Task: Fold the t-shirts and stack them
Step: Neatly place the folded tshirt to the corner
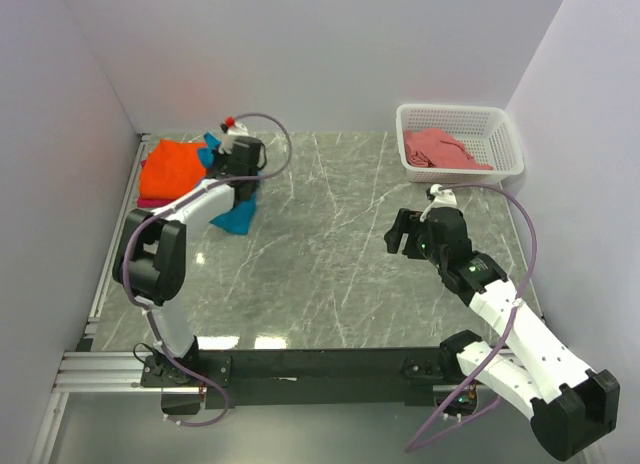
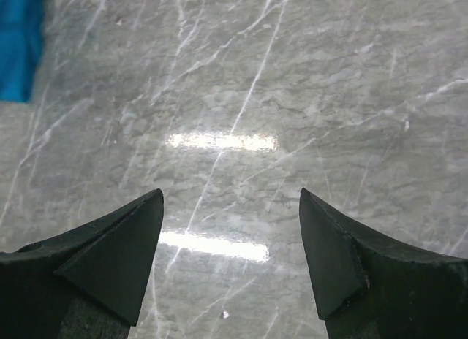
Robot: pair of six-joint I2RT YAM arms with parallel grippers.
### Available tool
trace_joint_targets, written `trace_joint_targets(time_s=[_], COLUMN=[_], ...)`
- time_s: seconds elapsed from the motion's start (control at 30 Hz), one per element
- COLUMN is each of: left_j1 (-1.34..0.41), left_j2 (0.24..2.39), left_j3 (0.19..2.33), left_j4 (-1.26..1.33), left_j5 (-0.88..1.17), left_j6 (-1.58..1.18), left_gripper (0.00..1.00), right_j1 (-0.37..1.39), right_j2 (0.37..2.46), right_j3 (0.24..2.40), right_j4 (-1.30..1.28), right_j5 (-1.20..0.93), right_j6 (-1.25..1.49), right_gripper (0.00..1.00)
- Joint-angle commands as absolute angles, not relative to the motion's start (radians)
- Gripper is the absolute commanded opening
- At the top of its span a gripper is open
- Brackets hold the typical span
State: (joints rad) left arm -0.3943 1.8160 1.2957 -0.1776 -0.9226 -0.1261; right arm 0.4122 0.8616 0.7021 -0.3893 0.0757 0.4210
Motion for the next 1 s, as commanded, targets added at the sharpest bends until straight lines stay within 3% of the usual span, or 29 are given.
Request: trace_joint_targets(time_s=[0.0,0.4,0.7,0.97], left_j1=[-0.332,-0.236,-0.16,-0.032], left_j2=[1.746,1.804,1.793,1.946], left_j3=[1.299,1.483,1.562,1.657], left_j4=[0.104,0.078,-0.038,-0.101], left_j5=[-0.893,-0.792,-0.658,-0.516], left_j6=[0.126,0.299,0.178,0.026], left_gripper=[0.01,0.01,0.01,0.01], right_j1=[0.402,0.391,0.391,0.39], right_j2=[0.839,0.903,0.899,0.9], right_j3=[0.684,0.675,0.678,0.696], right_j4=[-0.373,-0.362,-0.368,-0.4], right_j5=[0.115,0.103,0.098,0.112], right_j6=[0.396,0.405,0.403,0.414], right_gripper=[0.81,0.82,0.82,0.82])
